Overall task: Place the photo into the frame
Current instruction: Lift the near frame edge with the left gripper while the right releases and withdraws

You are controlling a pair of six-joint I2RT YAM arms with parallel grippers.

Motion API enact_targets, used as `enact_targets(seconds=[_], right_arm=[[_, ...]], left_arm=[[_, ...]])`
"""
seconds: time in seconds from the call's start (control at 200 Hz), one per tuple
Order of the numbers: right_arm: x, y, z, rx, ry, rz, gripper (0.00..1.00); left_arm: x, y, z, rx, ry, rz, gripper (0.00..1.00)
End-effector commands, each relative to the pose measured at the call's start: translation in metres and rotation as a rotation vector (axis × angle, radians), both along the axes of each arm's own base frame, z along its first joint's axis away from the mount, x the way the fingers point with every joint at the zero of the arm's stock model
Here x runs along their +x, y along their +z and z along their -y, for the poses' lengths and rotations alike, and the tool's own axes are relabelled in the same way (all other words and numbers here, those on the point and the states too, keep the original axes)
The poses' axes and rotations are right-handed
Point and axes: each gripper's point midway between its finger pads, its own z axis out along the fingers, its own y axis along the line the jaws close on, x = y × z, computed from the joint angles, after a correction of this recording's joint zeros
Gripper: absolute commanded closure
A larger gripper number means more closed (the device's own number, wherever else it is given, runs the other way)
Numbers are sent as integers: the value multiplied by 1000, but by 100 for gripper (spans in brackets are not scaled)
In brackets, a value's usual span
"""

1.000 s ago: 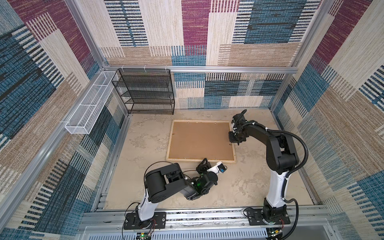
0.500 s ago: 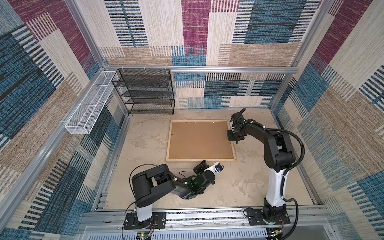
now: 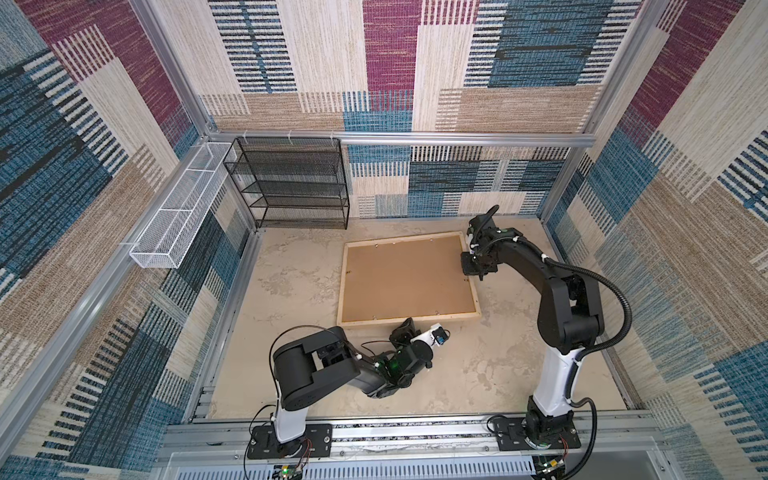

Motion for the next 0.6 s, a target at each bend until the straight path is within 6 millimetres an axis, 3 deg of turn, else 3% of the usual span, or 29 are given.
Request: enact_targets(seconds=[0.0, 0.466, 0.516, 0.596], right_arm=[[1, 13, -3, 18, 21, 34, 96], [-12, 22, -6, 39, 42, 44, 97], [-13, 23, -6, 41, 44, 46, 97], [-13, 25, -5, 39, 42, 53, 96]], left_arm=[[9, 9, 4, 11, 11, 59, 48], [40, 17, 3, 27, 54, 128, 47], [41, 18, 4, 29, 49, 129, 52], [40, 23, 4, 27, 46, 130, 69]])
